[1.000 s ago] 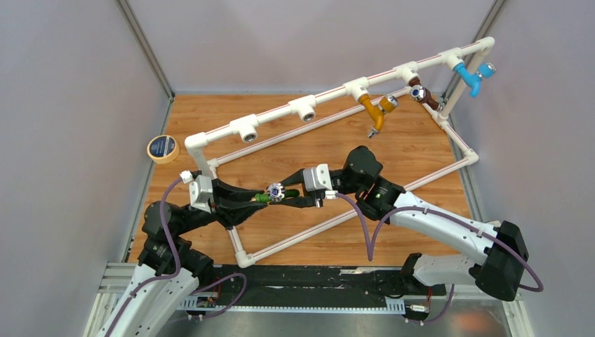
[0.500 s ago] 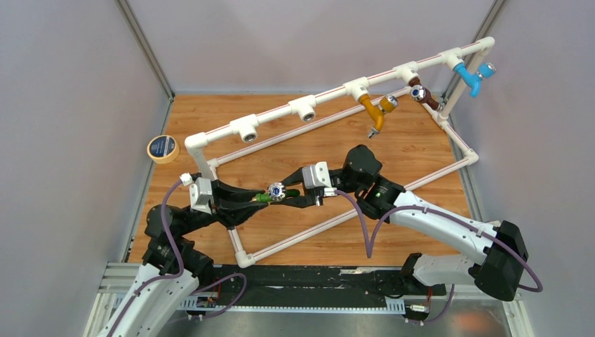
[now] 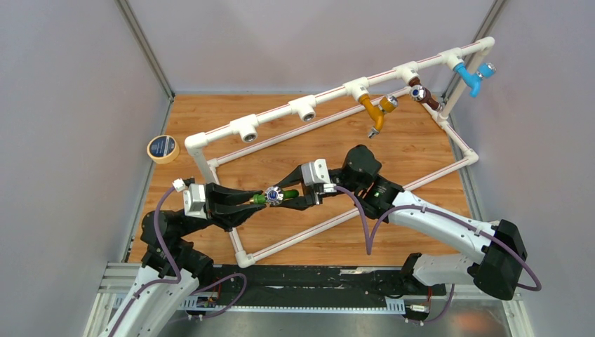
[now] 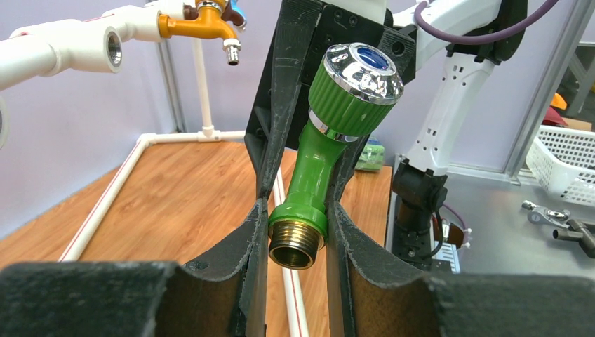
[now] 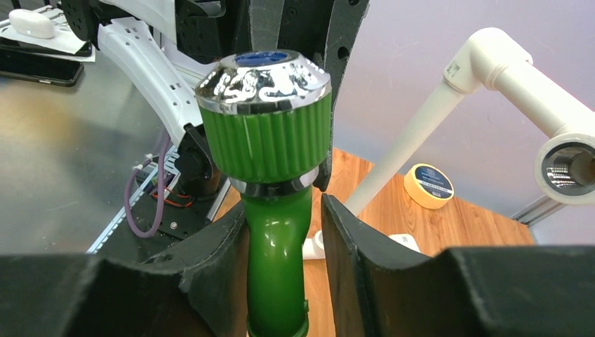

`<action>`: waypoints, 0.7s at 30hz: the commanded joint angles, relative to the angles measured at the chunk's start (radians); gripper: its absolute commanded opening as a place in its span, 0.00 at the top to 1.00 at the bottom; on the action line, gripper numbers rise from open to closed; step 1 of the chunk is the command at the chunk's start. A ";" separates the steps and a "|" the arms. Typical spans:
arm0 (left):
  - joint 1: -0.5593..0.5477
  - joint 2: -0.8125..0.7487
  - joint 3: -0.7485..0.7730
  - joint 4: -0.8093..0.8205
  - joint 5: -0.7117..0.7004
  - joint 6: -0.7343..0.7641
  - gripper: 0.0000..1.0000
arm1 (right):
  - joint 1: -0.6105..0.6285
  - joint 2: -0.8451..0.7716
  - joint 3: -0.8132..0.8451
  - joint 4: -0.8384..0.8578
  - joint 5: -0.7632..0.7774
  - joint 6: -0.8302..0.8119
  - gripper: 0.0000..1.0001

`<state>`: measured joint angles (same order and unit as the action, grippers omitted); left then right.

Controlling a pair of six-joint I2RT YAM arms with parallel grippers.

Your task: Install the water faucets

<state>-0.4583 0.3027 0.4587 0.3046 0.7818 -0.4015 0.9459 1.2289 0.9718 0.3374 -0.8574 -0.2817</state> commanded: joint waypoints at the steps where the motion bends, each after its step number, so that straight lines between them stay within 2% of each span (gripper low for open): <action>1: 0.001 -0.005 0.006 0.042 0.013 0.015 1.00 | -0.004 -0.003 0.024 0.068 -0.040 0.039 0.57; 21: 0.001 -0.005 -0.002 0.057 0.017 0.004 1.00 | -0.002 0.024 0.056 0.086 -0.095 0.078 0.59</action>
<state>-0.4583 0.3027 0.4561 0.3046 0.7849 -0.3988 0.9459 1.2469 0.9775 0.3790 -0.9092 -0.2295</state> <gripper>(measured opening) 0.348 0.418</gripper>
